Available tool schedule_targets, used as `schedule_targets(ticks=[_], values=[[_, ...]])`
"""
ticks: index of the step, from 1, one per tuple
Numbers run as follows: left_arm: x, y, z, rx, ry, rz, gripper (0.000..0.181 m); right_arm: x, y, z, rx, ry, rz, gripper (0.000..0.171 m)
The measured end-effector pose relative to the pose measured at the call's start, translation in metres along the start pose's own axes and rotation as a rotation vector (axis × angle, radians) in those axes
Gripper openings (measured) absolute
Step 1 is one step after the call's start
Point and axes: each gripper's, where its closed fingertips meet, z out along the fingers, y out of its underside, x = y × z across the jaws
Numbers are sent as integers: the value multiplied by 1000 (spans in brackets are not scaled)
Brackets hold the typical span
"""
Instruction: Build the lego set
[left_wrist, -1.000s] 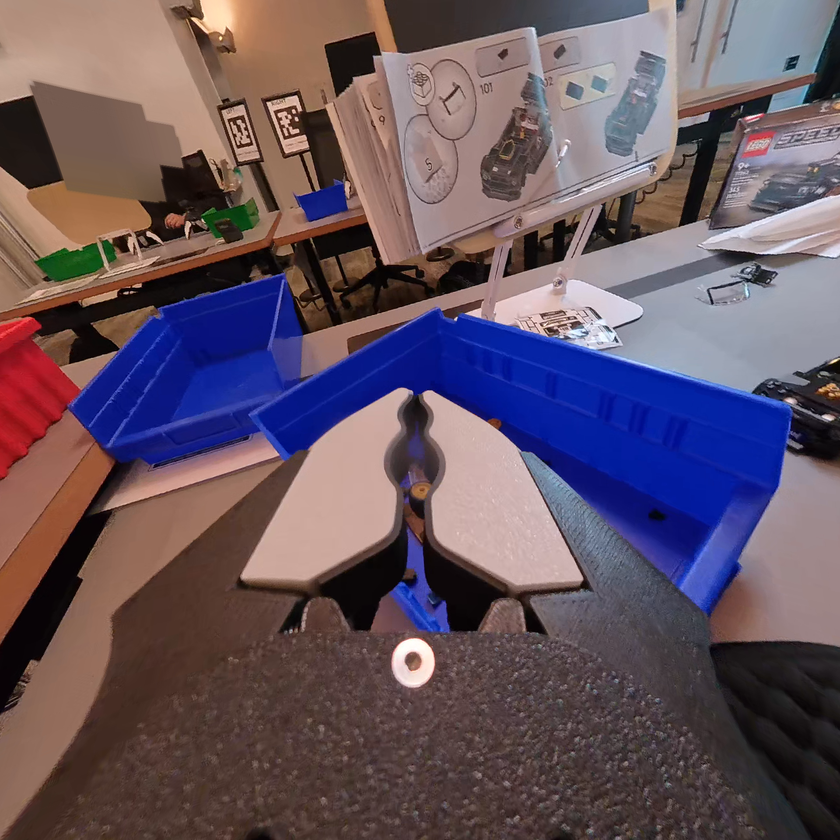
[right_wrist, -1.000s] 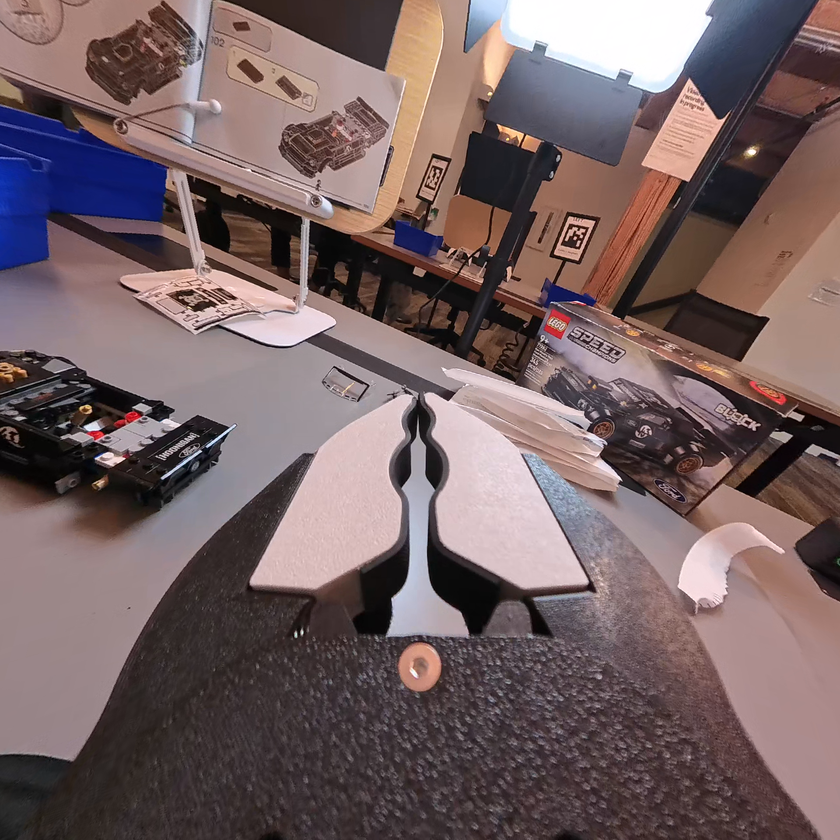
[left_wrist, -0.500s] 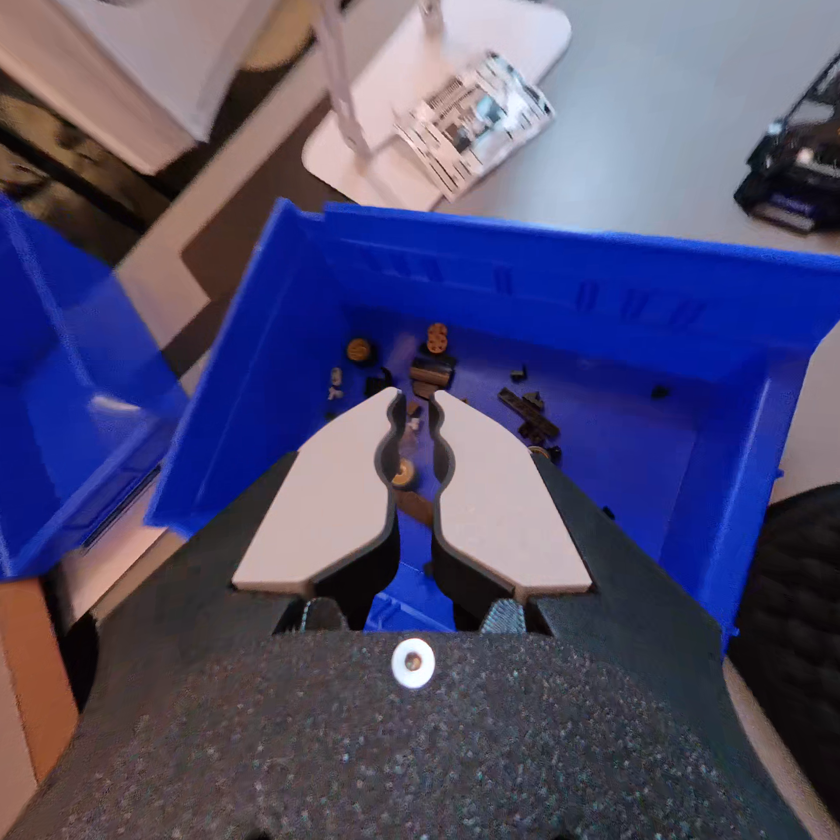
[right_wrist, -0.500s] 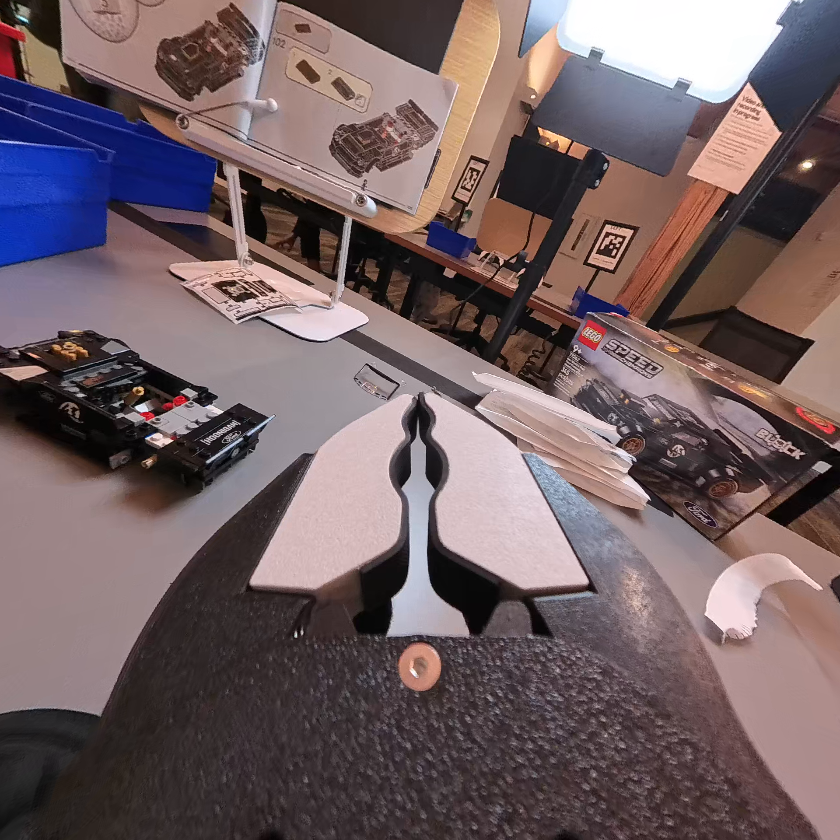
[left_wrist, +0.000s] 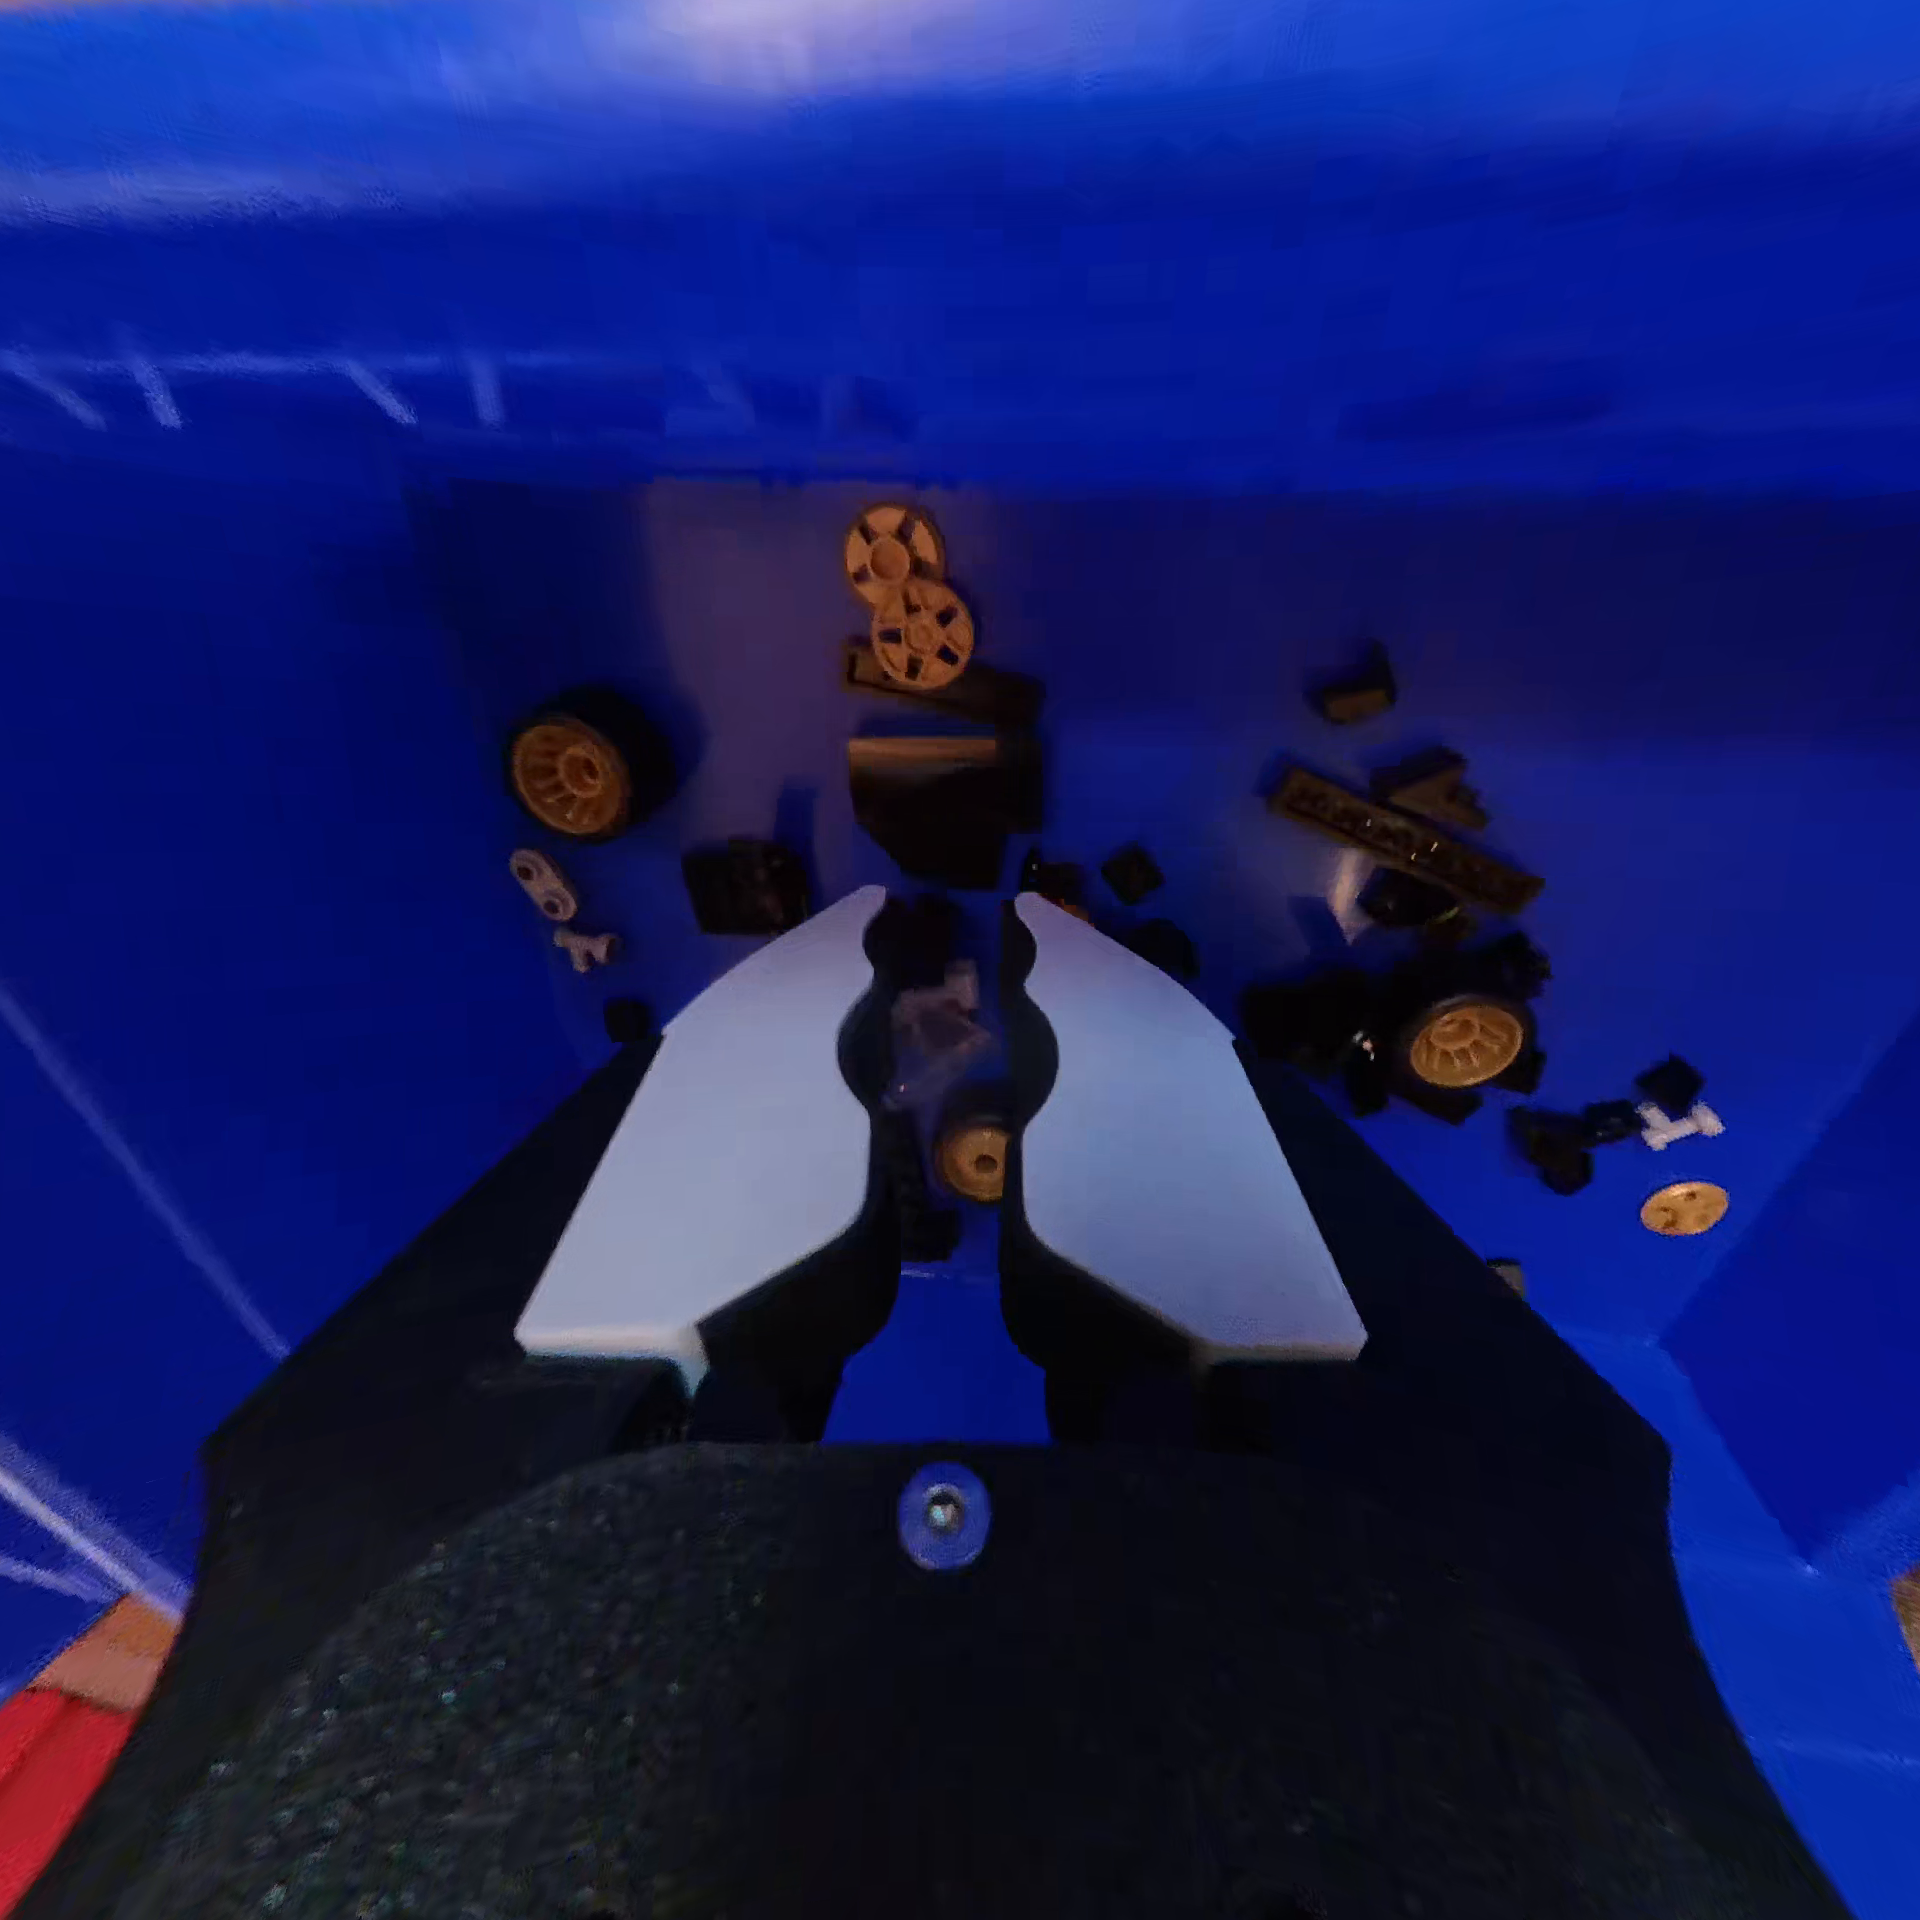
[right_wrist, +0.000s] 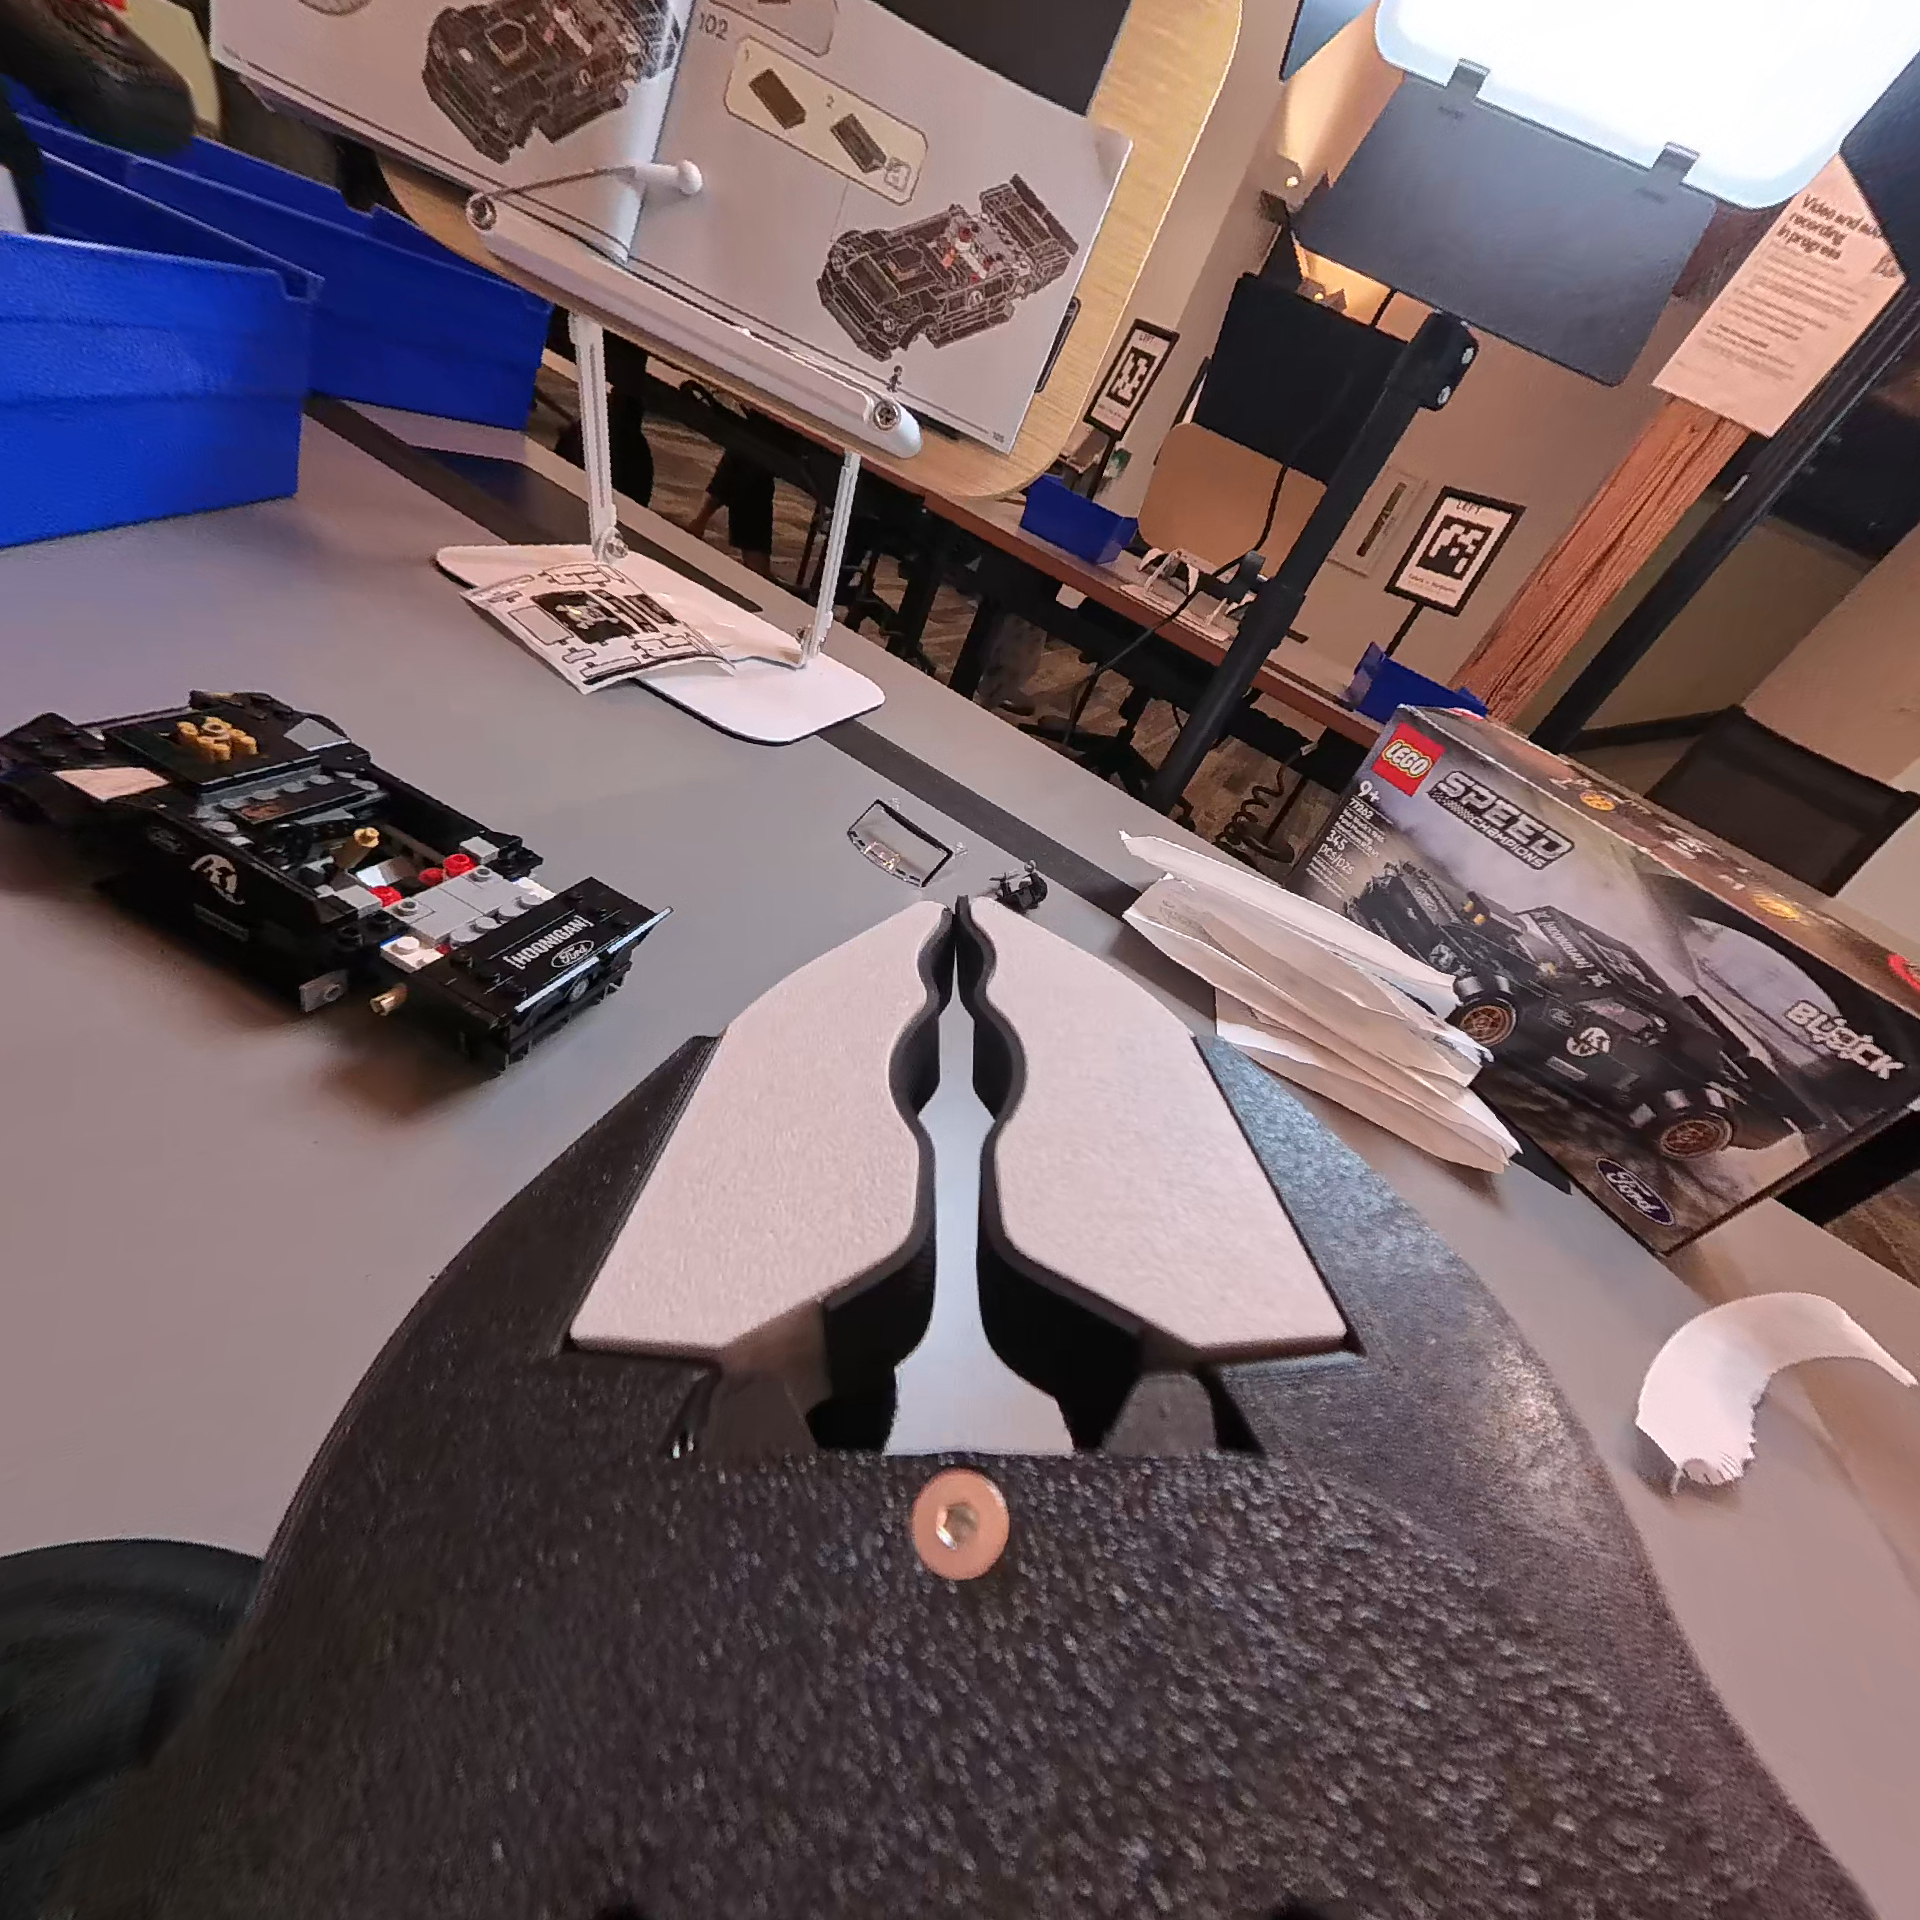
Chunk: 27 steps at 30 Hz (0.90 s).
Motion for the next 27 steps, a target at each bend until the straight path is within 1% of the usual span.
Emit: schedule_targets(ticks=[6, 11, 13, 17, 23, 27], values=[[-2, -18, 3, 47, 10, -3, 15, -3, 4, 2, -17, -20, -1, 0], [-8, -35, -3, 148, -8, -25, 16, -5, 6, 3, -28, -29, -5, 0], [-12, -31, -7, 149, -4, -38, 17, -5, 7, 3, -31, -32, 0, 0], [-6, -12, -3, 67, 58, -35, 25, -8, 8, 4, -39, -45, -1, 0], [-5, -7, 9, 42, 85, -44, 27, -10, 10, 5, -49, -56, -7, 0], [-5, -10, 10, 61, 115, -59, 27, -10, 11, 5, -52, -59, -6, 0]])
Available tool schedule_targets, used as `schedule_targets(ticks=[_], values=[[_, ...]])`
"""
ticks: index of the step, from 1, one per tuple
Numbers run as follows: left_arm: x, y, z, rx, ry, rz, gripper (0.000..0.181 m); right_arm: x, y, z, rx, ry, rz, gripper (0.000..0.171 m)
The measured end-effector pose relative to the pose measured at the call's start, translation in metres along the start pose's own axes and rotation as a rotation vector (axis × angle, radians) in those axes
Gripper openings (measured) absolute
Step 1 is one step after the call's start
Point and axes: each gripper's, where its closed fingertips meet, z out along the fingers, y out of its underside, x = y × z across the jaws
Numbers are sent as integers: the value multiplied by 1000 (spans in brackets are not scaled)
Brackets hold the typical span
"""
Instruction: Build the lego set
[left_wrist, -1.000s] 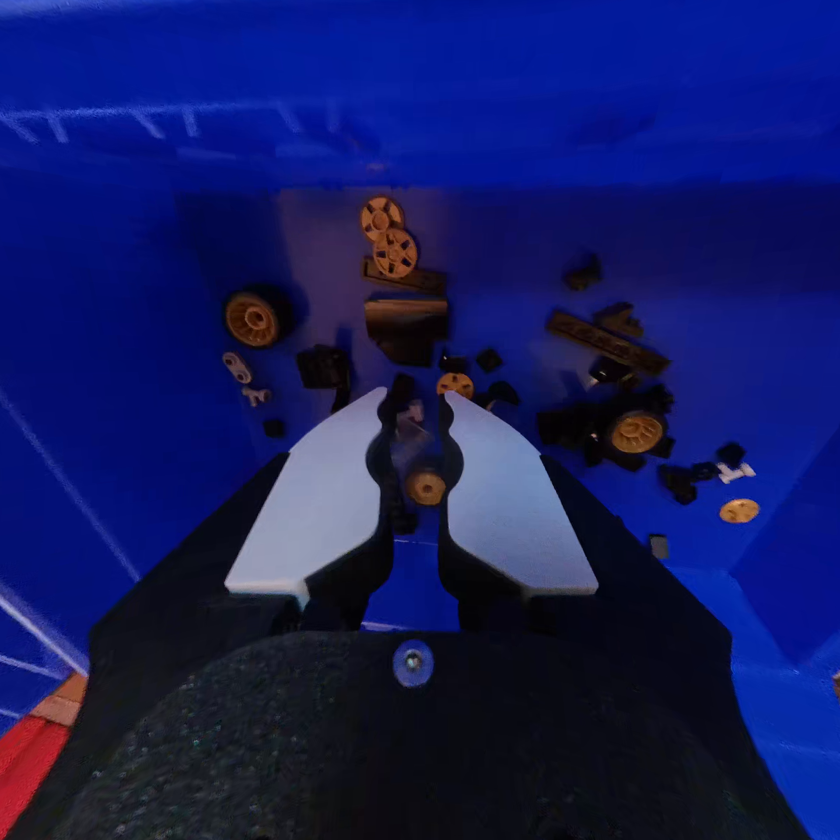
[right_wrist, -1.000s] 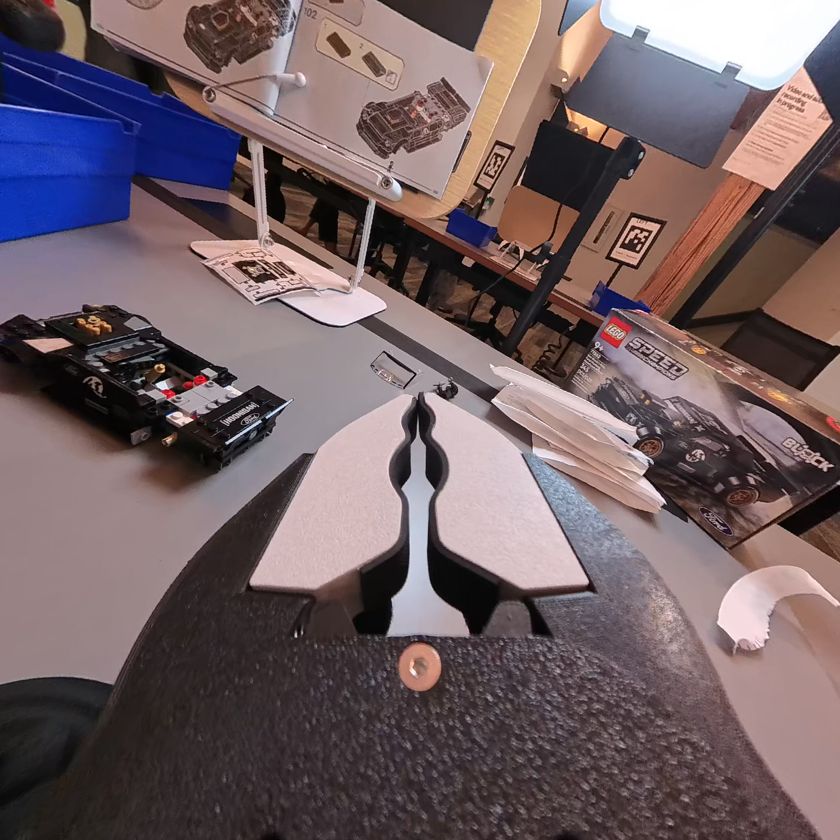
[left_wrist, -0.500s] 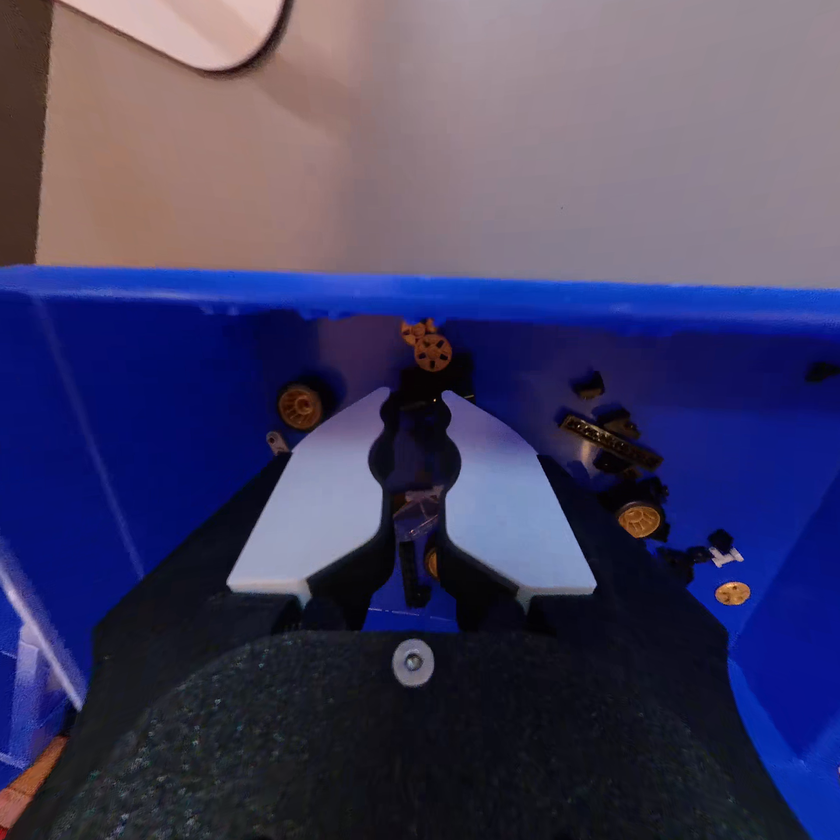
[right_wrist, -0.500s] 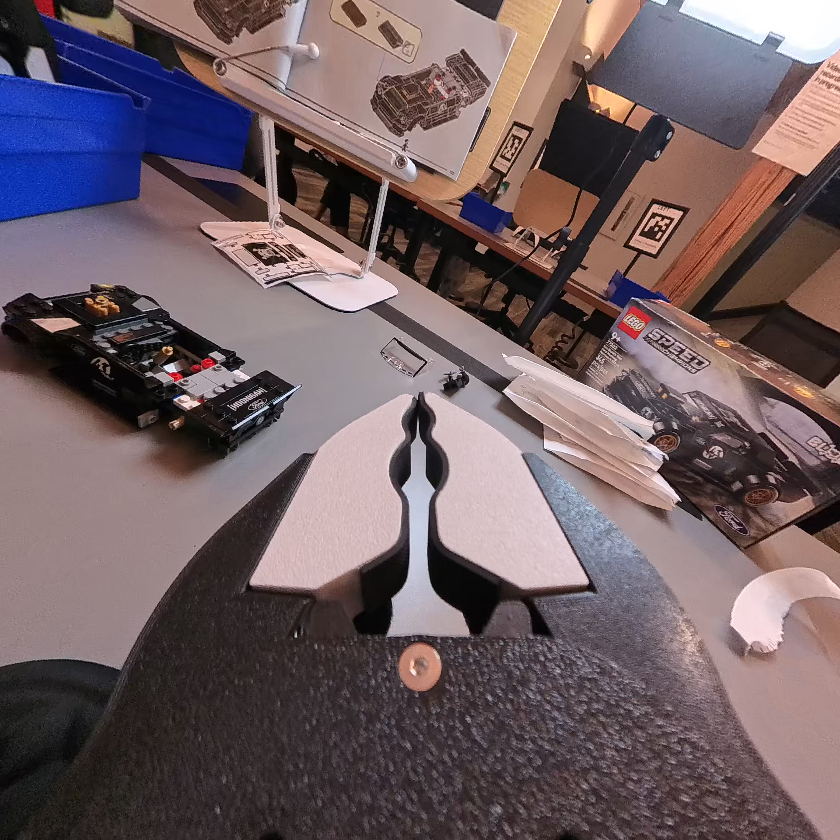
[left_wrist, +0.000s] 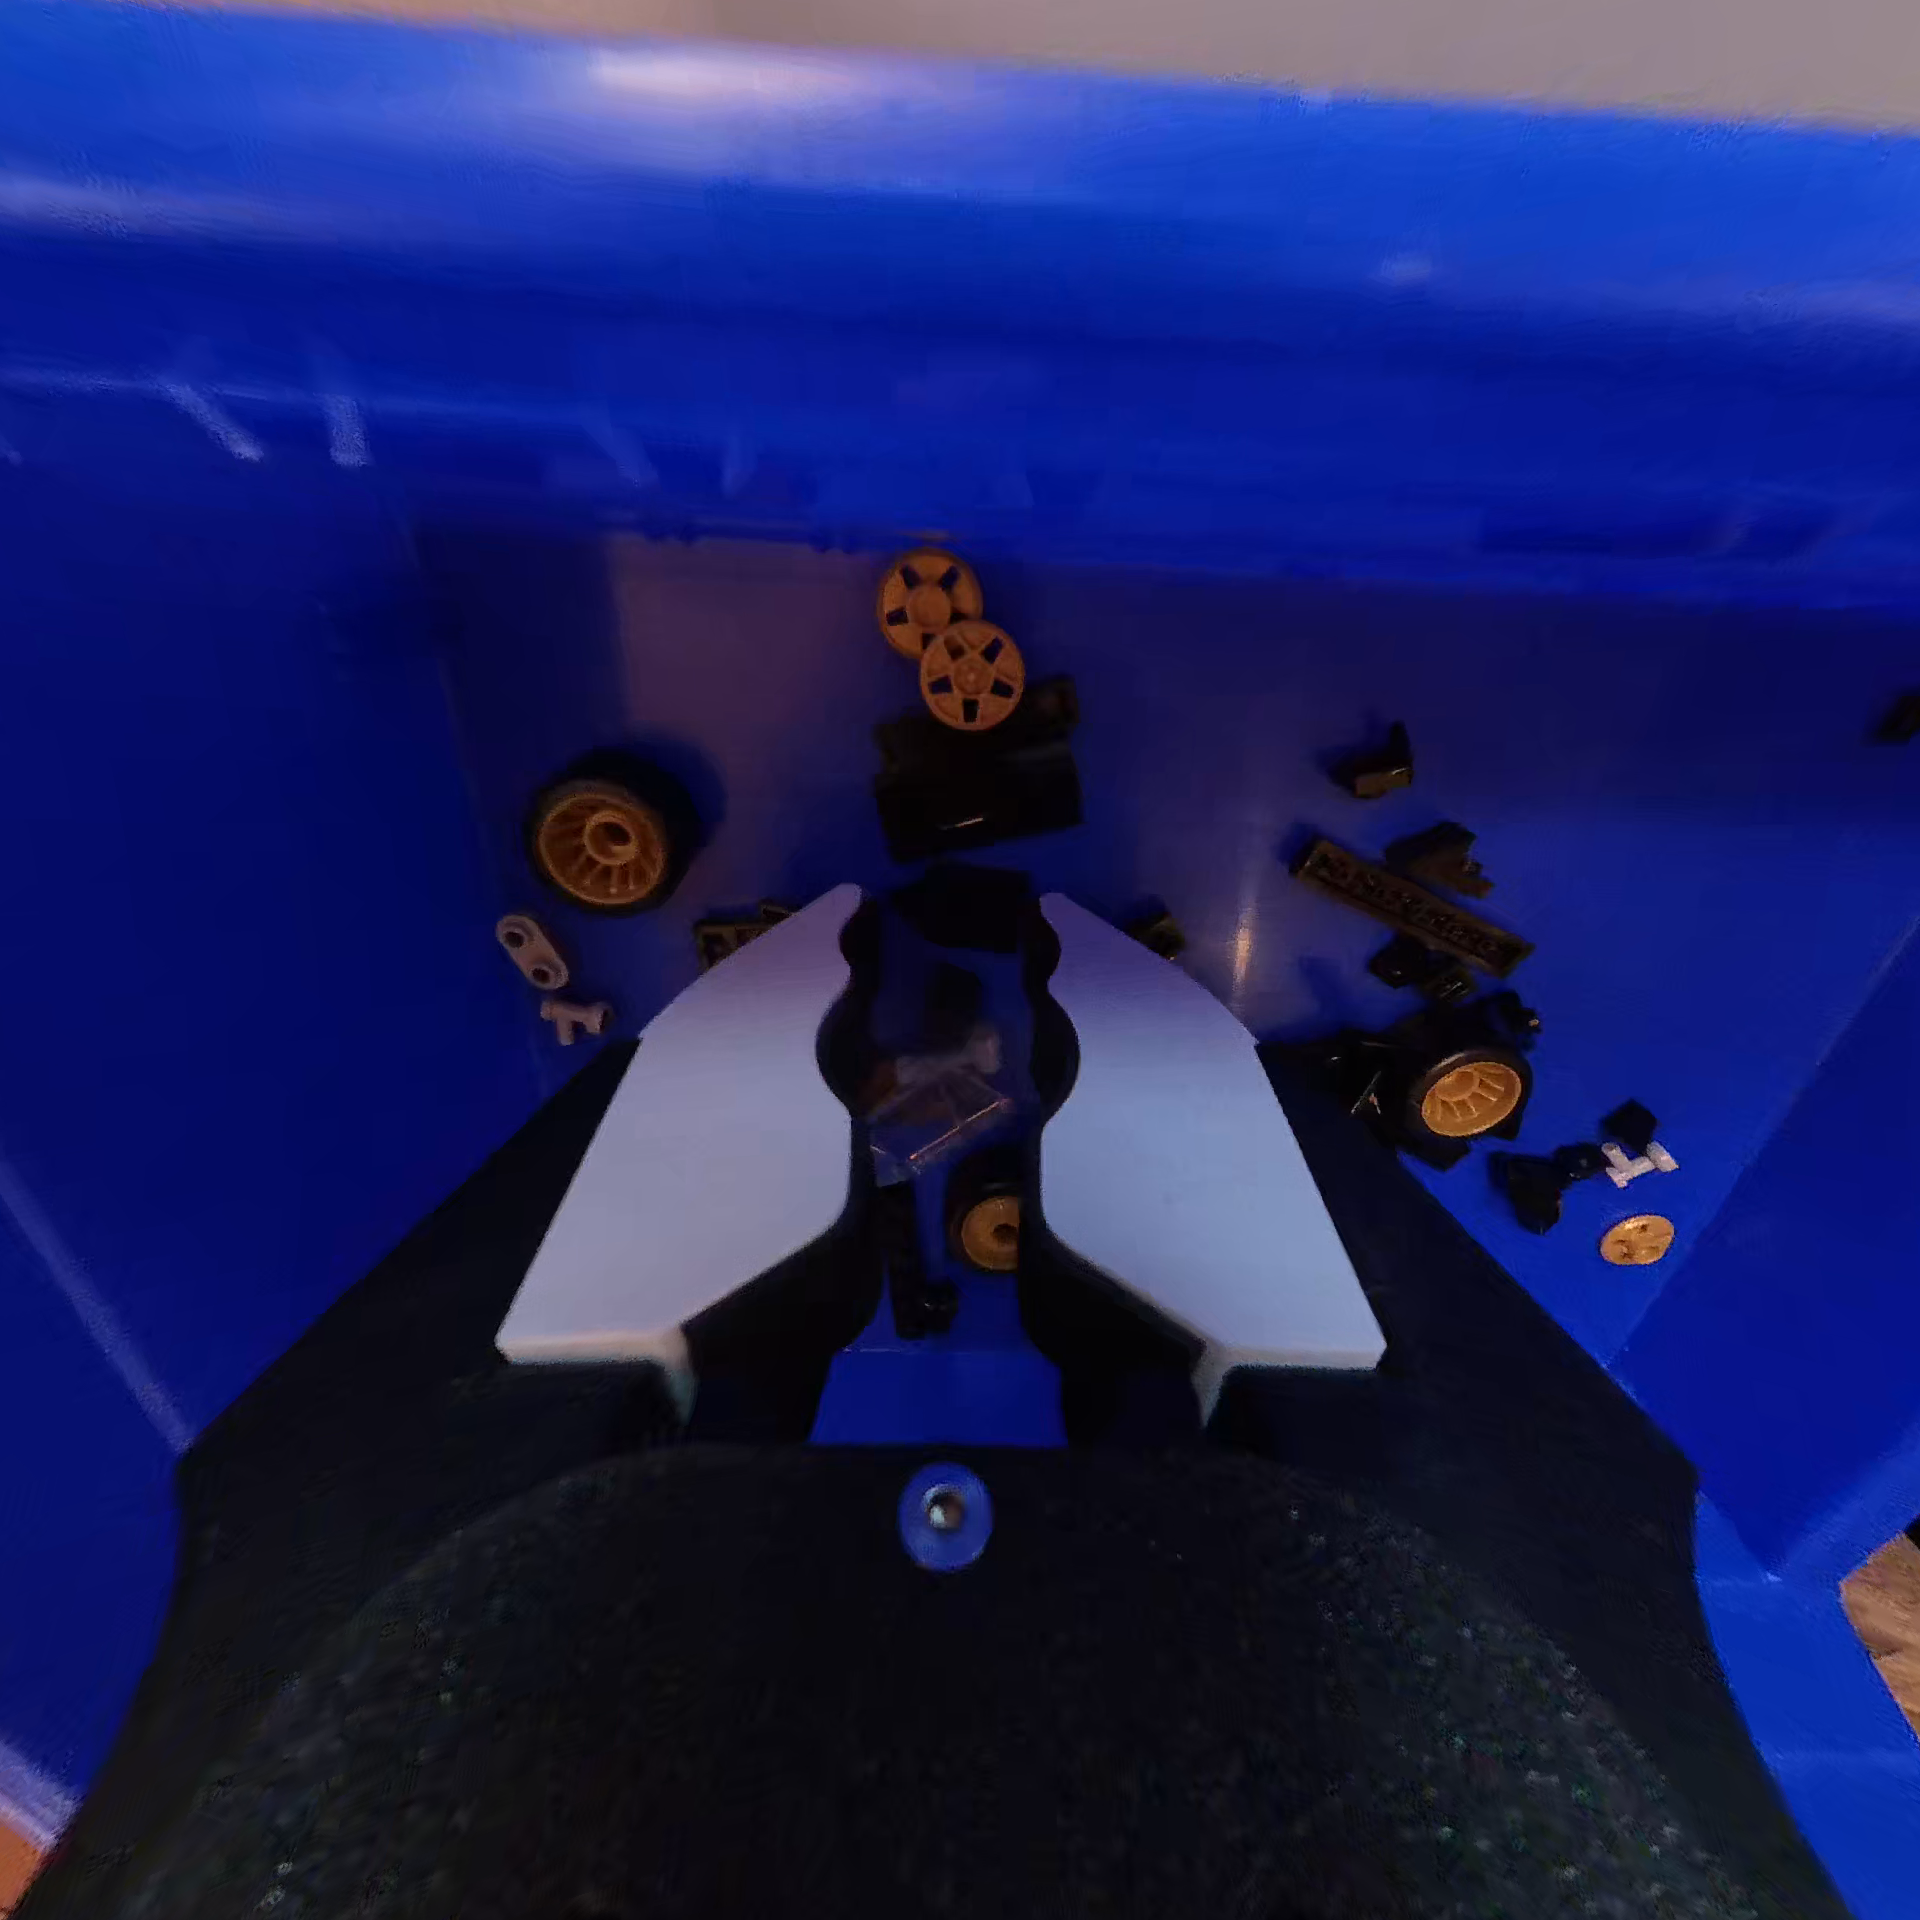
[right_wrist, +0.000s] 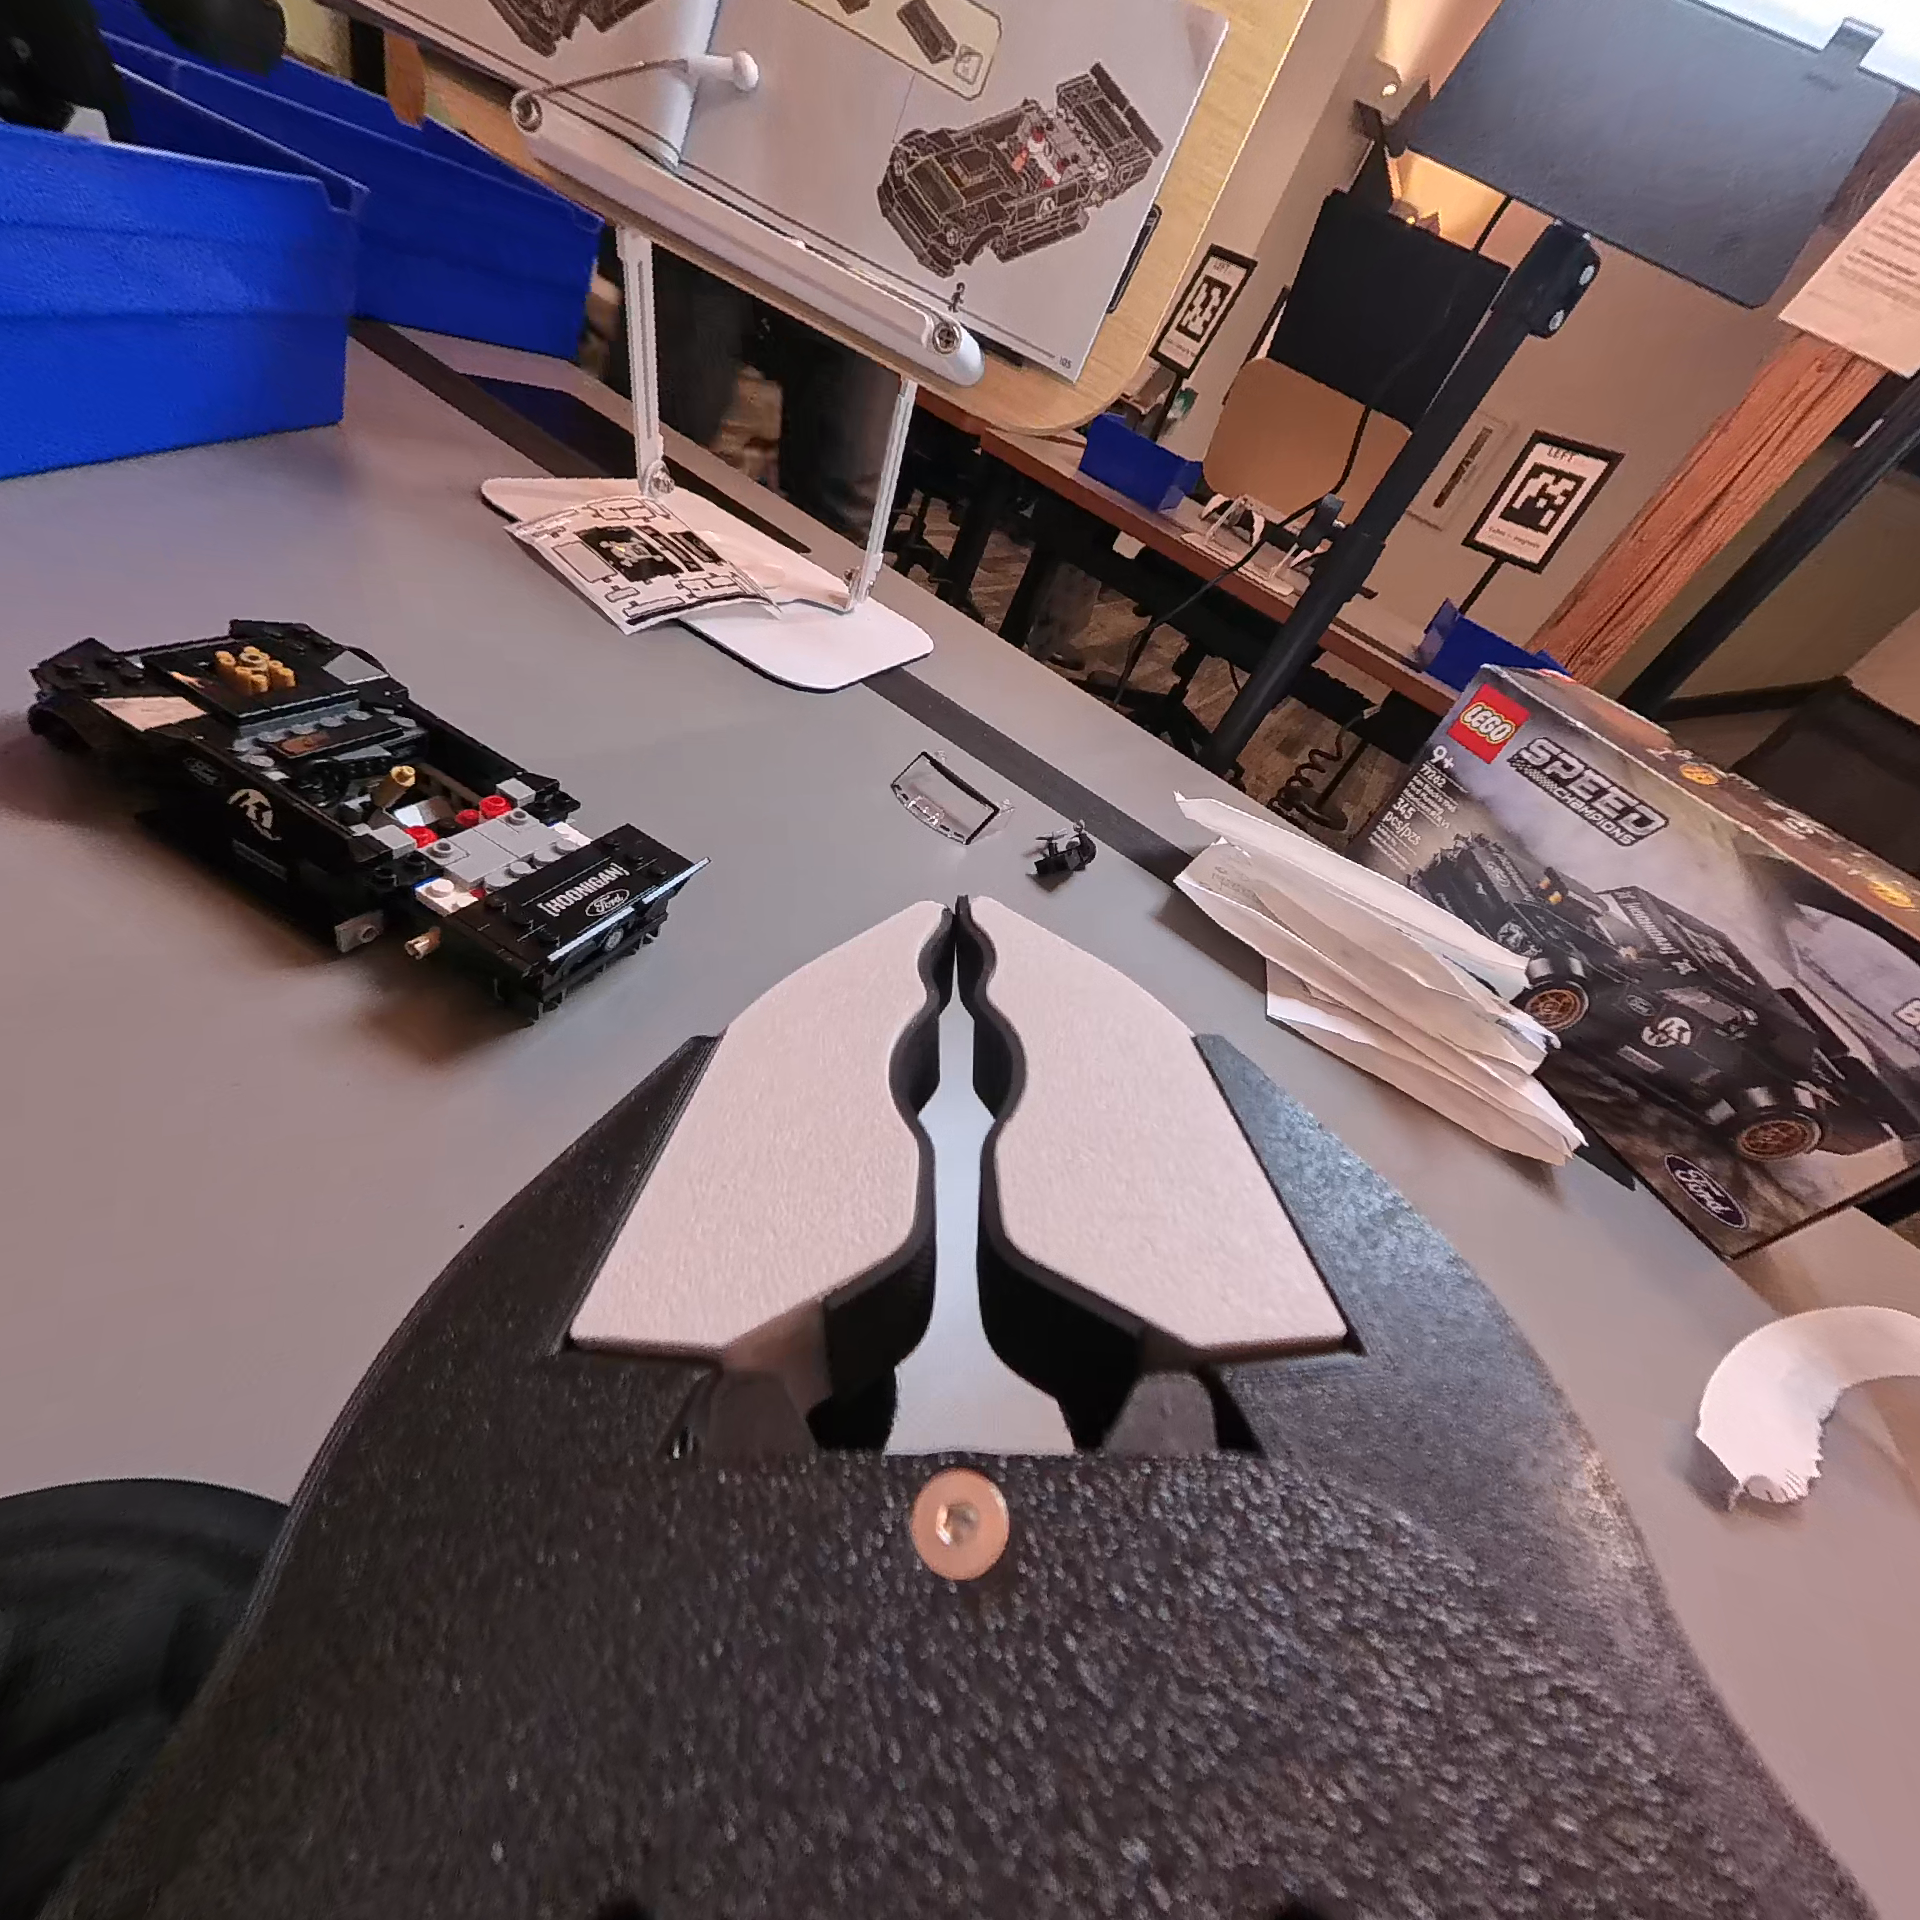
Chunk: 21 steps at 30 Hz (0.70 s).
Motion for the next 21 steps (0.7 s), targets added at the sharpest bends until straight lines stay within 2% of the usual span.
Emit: schedule_targets(ticks=[8, 11, 16, 21], values=[[-1, 1, -1, 0, -5, 15, 24, -1, 0, 0, -3, -4, -9, 0], [1, -2, -14, 51, -48, 32, 24, -1, -1, -1, 4, -1, -8, 0], [28, -25, -74, 291, -145, 80, 23, -3, -6, -2, 13, -5, -27, 0], [112, -68, -140, 657, -128, 187, 23, -19, -19, -1, 64, -66, -56, 0]])
